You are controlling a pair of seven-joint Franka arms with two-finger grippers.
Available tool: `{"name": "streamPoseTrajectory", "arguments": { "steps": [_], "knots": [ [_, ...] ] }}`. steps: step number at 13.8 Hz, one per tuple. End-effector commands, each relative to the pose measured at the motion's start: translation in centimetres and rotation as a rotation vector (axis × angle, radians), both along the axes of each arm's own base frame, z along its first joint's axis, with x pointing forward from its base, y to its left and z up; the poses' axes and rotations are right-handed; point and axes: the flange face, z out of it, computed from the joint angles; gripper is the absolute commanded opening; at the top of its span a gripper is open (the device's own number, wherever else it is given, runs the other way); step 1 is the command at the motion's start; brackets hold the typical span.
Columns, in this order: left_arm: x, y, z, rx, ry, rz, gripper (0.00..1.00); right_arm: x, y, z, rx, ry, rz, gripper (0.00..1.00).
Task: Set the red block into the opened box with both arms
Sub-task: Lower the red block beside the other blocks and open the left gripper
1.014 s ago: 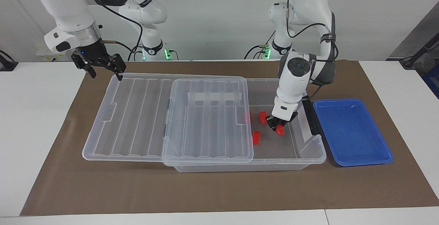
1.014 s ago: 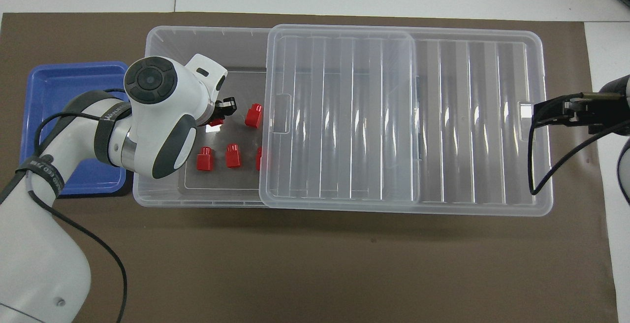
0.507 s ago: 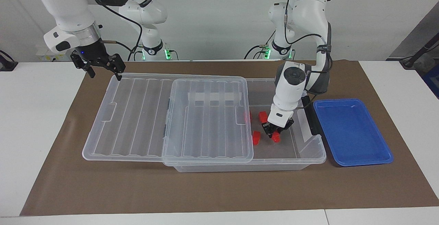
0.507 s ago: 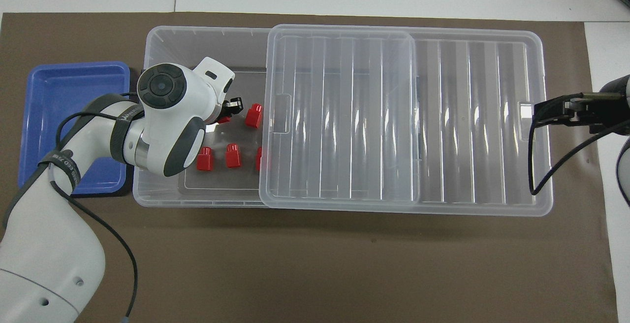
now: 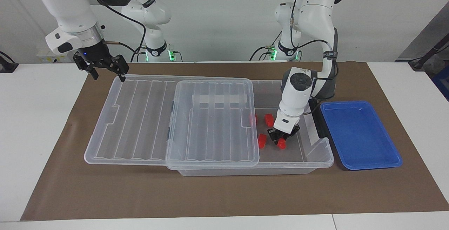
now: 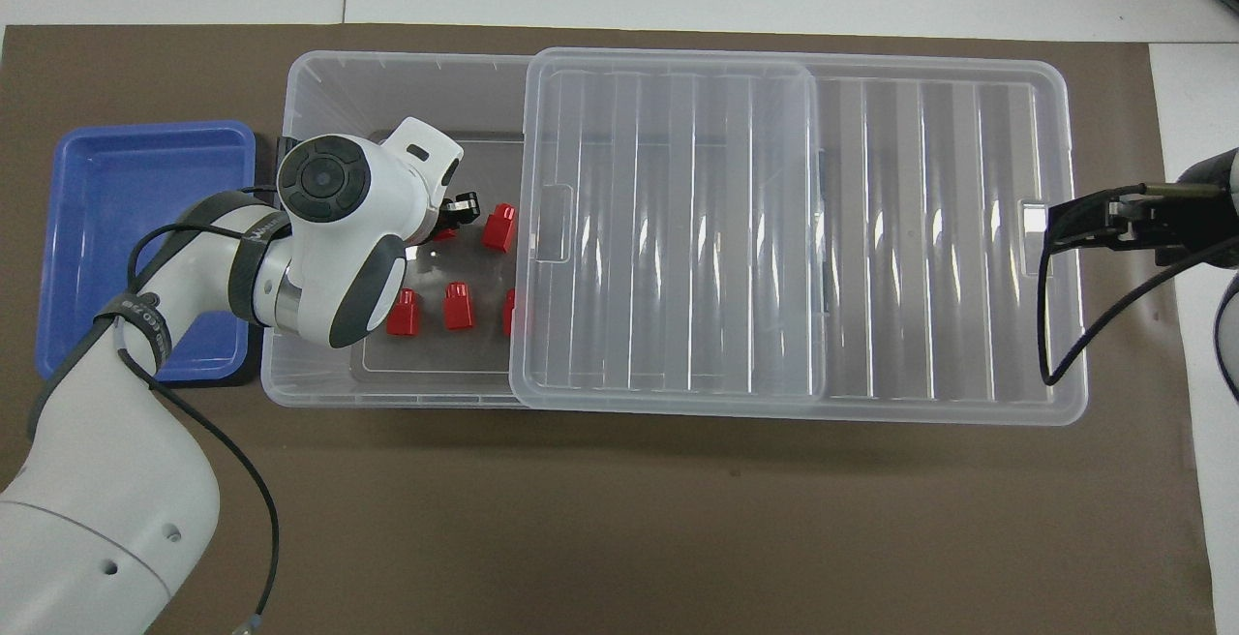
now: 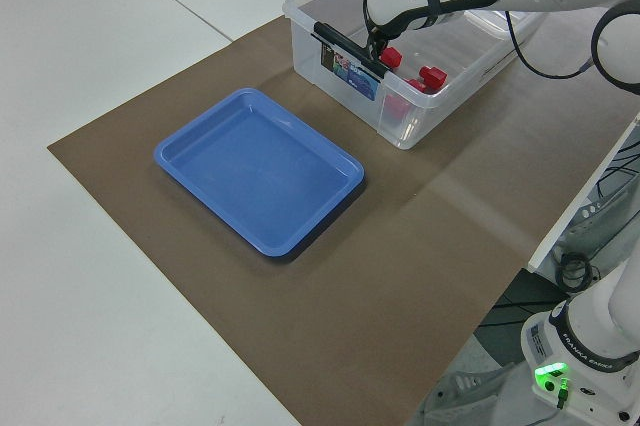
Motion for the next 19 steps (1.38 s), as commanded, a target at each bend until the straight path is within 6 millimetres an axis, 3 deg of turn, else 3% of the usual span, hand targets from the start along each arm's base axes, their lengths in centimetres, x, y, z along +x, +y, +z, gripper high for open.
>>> {"name": "streamPoseTrajectory", "arguments": {
  "steps": [1,2,3,4,5,6,7,8,9,13,16,19],
  "knots": [
    [-0.6,0.7,-1.3,0.006,-0.026,-0.017,0.07,-0.3,-0.1,0.1,0.017,0.002,-0.013,1.0],
    [-0.5,0.8,-1.4,0.007,-0.024,-0.015,0.08,-0.3,-0.1,0.1,0.017,0.002,-0.013,1.0],
    [-0.5,0.8,-1.4,0.008,-0.023,-0.016,0.24,-0.3,0.0,0.1,0.018,0.001,-0.014,1.0],
    [-0.5,0.8,-1.4,0.008,-0.023,-0.016,0.47,-0.2,0.0,0.1,0.019,-0.002,-0.016,1.0],
    [-0.6,0.7,-1.4,0.009,-0.02,-0.017,0.8,-0.2,0.0,0.1,0.019,-0.003,-0.017,1.0],
    [-0.6,0.8,-1.4,0.011,-0.02,-0.016,0.96,-0.2,0.0,0.0,0.019,-0.003,-0.017,0.94],
    [-0.6,0.7,-1.3,0.011,-0.018,-0.016,0.98,-0.2,-0.1,0.0,0.017,-0.002,-0.014,0.75],
    [-0.6,0.6,-1.3,0.013,-0.014,-0.016,1.0,-0.2,0.0,0.0,0.019,-0.005,-0.014,0.41],
    [-0.5,0.6,-1.1,0.018,-0.006,-0.015,1.0,0.0,-0.1,0.0,0.019,-0.024,-0.019,0.0],
    [-0.5,0.2,-0.5,0.027,0.013,-0.007,1.0,1.3,-2.8,-2.1,0.018,-0.087,-0.068,0.0],
    [-0.1,-0.1,2.0,0.045,0.043,-0.001,1.0,2.5,-5.7,-3.9,0.015,-0.1,-0.111,0.0],
    [-0.3,0.6,6.1,0.055,0.056,0.015,1.0,3.7,-8.1,-6.0,0.009,-0.109,-0.143,0.0]
  ]
}}
